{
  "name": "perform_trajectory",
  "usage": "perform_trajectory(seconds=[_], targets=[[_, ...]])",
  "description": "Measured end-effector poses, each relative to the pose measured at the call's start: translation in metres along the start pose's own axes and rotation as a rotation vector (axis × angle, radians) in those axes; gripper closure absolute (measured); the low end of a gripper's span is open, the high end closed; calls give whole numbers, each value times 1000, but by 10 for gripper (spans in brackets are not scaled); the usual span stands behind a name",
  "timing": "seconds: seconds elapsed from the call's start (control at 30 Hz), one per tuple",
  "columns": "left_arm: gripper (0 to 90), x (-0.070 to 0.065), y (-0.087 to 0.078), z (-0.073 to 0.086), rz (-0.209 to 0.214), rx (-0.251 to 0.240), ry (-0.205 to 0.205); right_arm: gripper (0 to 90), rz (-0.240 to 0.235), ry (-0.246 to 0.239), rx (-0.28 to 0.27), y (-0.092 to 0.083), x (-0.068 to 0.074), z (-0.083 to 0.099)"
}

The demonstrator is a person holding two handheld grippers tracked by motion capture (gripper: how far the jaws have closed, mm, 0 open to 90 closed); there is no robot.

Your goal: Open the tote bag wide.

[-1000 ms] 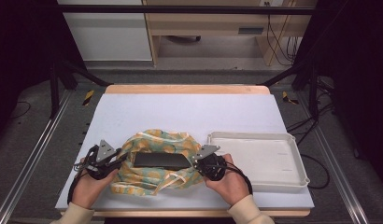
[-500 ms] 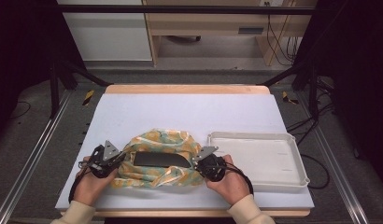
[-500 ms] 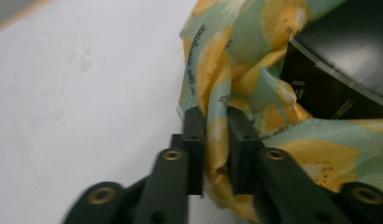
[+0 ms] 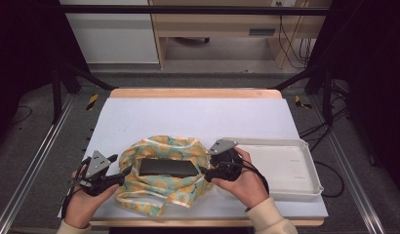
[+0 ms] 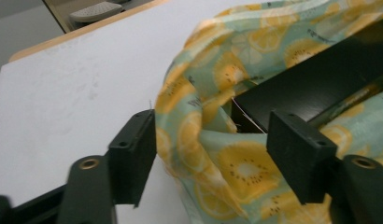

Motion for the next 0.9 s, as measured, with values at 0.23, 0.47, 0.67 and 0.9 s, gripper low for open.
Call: perform_trajectory(seconds=[0.23,0.47,0.67,0.9], targets=[[167,-8,10,8,28,27,-10,174,-67,13,28,24,-1,-26],[114,-15,14,10,40,46,7,276,-76,-9,75,47,5,-35],[102,-20,18,12,55,61,16,584,-43,-36,82,49,1,-33],[103,-23,21,14,50,81,33,854,-20,-35,95,51,-7,-29]])
Point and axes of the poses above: each handheld gripper's, and its own axes: y roughly forward along the jaws, z roughly out of its underside, x roughly to its left, the point moved 5 cm from there along y, roughly forward along the jaws, and after that the axes turned 12 degrees about x, right-handed, at the moved point
